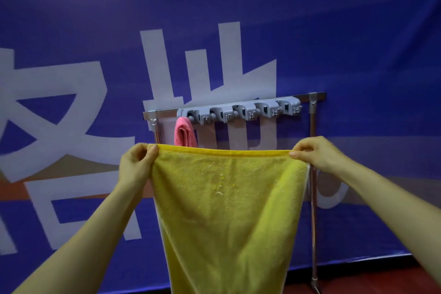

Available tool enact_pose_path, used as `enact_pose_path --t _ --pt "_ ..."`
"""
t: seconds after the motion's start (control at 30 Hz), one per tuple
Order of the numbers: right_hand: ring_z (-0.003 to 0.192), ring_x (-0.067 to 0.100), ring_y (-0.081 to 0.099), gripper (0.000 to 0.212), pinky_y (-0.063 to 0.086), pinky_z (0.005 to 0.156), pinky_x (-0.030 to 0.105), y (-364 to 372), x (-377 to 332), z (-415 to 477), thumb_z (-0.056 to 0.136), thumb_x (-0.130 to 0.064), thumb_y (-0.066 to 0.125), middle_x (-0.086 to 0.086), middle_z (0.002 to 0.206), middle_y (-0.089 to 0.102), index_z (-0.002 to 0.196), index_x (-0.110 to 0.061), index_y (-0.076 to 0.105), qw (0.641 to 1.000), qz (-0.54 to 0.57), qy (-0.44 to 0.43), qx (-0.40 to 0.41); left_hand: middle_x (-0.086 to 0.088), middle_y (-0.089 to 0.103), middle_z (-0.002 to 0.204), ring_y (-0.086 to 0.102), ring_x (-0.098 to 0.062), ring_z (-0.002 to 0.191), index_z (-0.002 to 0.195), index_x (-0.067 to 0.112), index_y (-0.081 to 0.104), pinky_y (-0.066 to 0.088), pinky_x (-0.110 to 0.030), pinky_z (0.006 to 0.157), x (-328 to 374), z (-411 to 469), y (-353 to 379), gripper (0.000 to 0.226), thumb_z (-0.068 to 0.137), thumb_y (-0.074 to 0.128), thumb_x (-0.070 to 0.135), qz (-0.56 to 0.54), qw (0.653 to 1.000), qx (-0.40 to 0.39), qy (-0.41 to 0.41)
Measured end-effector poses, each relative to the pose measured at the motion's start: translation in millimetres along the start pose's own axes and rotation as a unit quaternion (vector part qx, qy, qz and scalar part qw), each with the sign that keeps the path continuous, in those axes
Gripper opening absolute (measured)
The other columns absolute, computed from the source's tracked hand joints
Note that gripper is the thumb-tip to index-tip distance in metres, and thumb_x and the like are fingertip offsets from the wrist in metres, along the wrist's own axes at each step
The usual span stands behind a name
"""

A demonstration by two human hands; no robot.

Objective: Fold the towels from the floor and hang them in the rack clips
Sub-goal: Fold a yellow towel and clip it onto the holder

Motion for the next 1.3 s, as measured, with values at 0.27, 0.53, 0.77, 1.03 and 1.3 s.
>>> enact_pose_path --t 0.27,0.53,0.77,1.03,1.3 --pt "0.045 0.009 0.059 0.027 0.050 0.056 0.025 2 4 -7 0.088 -0.016 0.060 0.002 0.059 0.061 0.062 -0.016 0.060 0.995 -0.072 0.062 0.018 -0.006 0.052 0.067 0.049 -0.016 0.067 0.072 0.010 0.059 0.043 -0.032 0.062 -15 -1 -1 0.021 0.089 0.060 0.023 0.041 0.998 0.036 -0.030" --pt "0.044 0.020 0.052 0.029 0.047 0.048 0.027 59 12 -14 0.087 -0.013 0.060 0.014 0.054 0.057 0.061 0.000 0.057 0.972 0.023 0.233 -0.009 -0.015 0.051 0.056 0.052 -0.010 0.026 0.063 0.003 0.051 0.045 -0.017 0.031 -53 -25 38 0.024 0.084 0.061 0.000 0.012 0.977 0.027 -0.209" --pt "0.037 0.013 0.055 0.039 0.052 0.052 0.026 95 -47 -18 0.088 -0.021 0.059 0.000 0.034 0.051 0.052 -0.009 0.052 0.989 0.058 0.138 0.000 -0.011 0.044 0.054 0.049 -0.016 0.039 0.060 0.004 0.045 0.052 -0.021 0.041 -20 -53 99 0.029 0.085 0.056 -0.004 -0.102 0.968 -0.067 -0.218" --pt "0.075 0.023 0.064 0.021 0.049 0.068 0.032 89 -93 -25 0.082 -0.028 0.068 0.002 0.067 0.061 0.072 -0.010 0.068 0.994 0.001 0.010 0.107 -0.007 0.053 0.051 0.058 -0.011 0.041 0.071 0.001 0.055 0.058 -0.026 0.056 12 -70 126 0.014 0.085 0.058 -0.001 -0.105 0.969 -0.133 -0.182" --pt "0.062 0.013 0.053 0.022 0.031 0.049 0.019 82 -91 -27 0.084 -0.028 0.064 -0.003 0.061 0.057 0.068 -0.014 0.066 0.987 0.015 -0.019 0.156 0.001 0.053 0.038 0.055 -0.011 0.041 0.064 0.001 0.058 0.058 -0.041 0.078 24 -77 134 0.027 0.090 0.057 0.009 -0.106 0.969 -0.140 -0.171"
Point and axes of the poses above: each hand's wrist, its own z-axis towards the middle knuckle, its own y-axis out of the palm, x = y × z, the point moved 6 cm from there along z, towards the middle knuckle
